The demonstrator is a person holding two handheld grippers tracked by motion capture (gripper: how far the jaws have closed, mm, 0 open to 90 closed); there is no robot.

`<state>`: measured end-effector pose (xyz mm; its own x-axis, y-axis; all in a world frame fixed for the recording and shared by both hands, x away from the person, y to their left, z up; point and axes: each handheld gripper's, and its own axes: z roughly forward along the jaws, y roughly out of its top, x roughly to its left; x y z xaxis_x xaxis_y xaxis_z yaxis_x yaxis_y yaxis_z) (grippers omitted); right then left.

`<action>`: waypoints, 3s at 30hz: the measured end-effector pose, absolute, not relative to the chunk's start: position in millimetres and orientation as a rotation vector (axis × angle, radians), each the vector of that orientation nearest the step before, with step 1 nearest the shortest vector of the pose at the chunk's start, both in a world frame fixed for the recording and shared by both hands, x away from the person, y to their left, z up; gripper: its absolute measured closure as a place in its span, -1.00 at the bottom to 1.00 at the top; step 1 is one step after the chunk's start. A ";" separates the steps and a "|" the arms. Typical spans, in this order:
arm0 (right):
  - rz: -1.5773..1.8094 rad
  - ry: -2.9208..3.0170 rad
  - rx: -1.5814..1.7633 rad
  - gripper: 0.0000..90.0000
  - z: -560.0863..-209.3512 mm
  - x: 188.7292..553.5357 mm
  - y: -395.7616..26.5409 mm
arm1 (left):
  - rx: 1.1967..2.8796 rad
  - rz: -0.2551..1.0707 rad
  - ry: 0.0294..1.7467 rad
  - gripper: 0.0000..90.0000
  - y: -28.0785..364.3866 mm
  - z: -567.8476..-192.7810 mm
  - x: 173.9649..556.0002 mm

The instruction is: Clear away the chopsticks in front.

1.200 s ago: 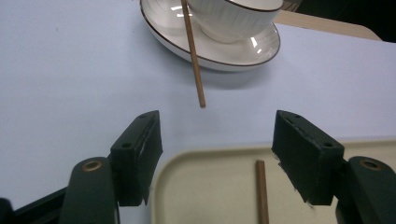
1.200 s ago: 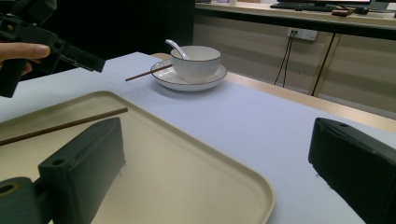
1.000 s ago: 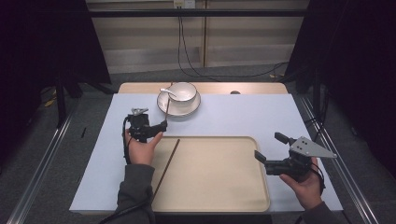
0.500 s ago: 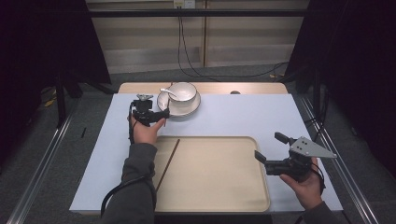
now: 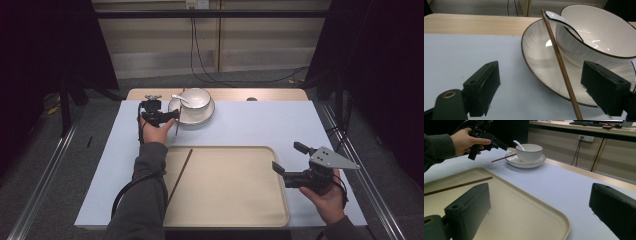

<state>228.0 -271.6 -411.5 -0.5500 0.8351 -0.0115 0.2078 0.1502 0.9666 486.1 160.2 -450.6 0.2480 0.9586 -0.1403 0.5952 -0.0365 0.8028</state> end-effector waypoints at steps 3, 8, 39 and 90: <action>1.419 1.862 0.996 -0.93 -411.6 228.1 -272.0 | 1.737 0.558 1.437 -0.58 158.6 -450.1 489.3; 1.415 1.867 0.995 -0.93 -412.2 229.3 -273.1 | 1.757 0.545 1.423 -0.43 153.6 -450.2 493.9; 1.420 1.876 1.002 -0.92 -412.2 229.2 -274.7 | 1.865 0.433 1.498 0.89 133.1 -461.2 508.3; 1.451 1.860 0.989 -0.92 -410.8 227.4 -270.4 | 1.698 0.403 1.505 0.89 180.6 -435.5 342.3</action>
